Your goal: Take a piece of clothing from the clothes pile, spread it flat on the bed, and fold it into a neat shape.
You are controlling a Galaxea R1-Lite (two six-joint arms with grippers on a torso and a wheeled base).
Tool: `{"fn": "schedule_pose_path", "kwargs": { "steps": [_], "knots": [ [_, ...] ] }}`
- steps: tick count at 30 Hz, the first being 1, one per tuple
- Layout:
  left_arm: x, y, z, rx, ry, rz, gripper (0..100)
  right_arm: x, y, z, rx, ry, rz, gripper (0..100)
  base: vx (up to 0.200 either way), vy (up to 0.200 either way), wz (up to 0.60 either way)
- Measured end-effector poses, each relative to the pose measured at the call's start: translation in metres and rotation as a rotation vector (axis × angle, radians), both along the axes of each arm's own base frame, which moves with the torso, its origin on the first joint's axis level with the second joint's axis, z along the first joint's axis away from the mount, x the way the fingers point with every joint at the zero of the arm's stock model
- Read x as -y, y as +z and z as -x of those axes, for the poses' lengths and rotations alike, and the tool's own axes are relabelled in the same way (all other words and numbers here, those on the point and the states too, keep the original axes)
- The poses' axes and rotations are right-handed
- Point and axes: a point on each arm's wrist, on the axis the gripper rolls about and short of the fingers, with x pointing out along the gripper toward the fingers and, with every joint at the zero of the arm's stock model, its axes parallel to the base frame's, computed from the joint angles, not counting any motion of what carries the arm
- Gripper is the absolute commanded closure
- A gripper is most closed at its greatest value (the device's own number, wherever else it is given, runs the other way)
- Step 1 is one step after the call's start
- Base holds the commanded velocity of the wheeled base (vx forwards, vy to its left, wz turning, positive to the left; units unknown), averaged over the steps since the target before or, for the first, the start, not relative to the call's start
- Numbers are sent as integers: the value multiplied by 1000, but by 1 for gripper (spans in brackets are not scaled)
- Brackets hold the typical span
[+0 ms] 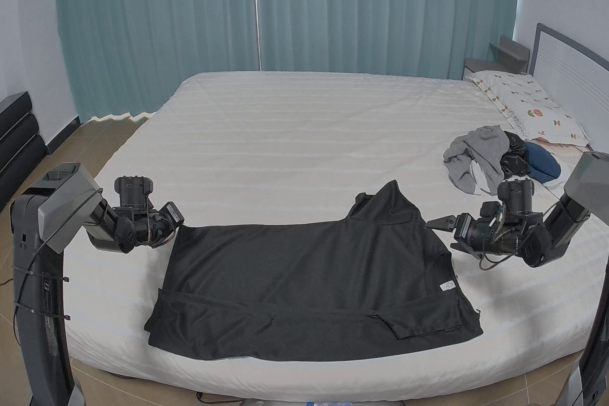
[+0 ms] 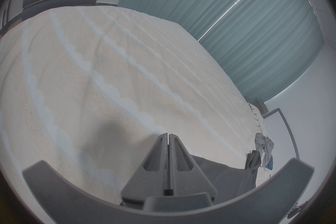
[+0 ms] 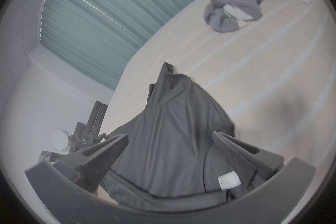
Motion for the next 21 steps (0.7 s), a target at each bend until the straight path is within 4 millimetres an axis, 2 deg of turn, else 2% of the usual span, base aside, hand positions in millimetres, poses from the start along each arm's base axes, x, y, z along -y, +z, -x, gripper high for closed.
{"fn": "schedule_pose_path", "kwargs": {
  "steps": [5, 14, 21],
  "knots": [
    [-1, 8, 1, 11, 31, 15, 100, -18, -6, -22, 16, 5, 32, 0, 0, 0, 0],
    [-2, 24, 3, 32, 57, 41, 100, -31, -7, -83, 128, -40, 155, 0, 0, 0, 0],
    [-2, 30, 6, 37, 65, 47, 100, -36, -28, -114, 184, -43, 258, 0, 0, 0, 0]
  ]
}}
